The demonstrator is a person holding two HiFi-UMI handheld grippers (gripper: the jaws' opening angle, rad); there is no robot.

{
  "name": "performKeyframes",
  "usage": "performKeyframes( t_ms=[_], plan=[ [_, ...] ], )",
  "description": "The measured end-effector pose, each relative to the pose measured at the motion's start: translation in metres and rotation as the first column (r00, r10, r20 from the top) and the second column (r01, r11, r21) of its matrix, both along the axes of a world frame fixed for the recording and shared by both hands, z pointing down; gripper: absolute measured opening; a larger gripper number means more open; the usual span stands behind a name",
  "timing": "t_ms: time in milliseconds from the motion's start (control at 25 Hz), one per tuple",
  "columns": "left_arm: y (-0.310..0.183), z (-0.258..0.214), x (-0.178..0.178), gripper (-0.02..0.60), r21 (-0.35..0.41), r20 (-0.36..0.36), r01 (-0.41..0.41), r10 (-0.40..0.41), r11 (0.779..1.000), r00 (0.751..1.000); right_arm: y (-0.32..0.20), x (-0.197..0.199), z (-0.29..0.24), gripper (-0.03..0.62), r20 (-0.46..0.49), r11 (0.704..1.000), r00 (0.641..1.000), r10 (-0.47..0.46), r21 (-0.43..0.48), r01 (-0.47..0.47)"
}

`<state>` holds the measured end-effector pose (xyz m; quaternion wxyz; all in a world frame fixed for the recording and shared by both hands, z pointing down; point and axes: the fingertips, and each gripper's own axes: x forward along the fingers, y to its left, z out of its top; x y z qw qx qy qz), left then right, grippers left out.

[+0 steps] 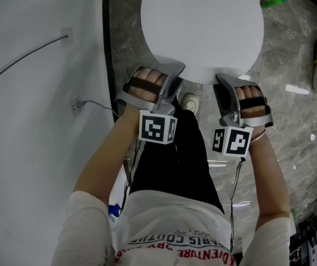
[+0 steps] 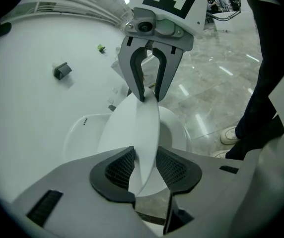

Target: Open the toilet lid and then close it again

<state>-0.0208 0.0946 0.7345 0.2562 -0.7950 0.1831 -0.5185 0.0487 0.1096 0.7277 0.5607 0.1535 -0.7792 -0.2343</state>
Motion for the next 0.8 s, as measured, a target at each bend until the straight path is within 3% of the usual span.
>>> performKeyframes(
  t_ms=[160, 360, 800],
  plan=[
    [0.006, 0.017, 0.004, 0.151, -0.033, -0.013, 0.037, -0.038, 0.999, 0.999, 0.005, 0.003, 0.018, 0.072, -0.041, 0.999, 0.999, -0.015, 0.030, 0.016],
    [0.016, 0.037, 0.009, 0.161, -0.158, -0.061, 0.106, -0.116, 0.982, 0.991, 0.013, 0.005, 0.042, 0.077, -0.059, 1.000, 0.998, -0.005, -0.001, 0.005],
    [0.024, 0.093, 0.010, 0.175, -0.274, 0.019, 0.103, -0.101, 0.956, 0.995, 0.021, 0.004, 0.097, 0.087, -0.086, 0.992, 0.996, -0.002, -0.126, -0.009]
  ],
)
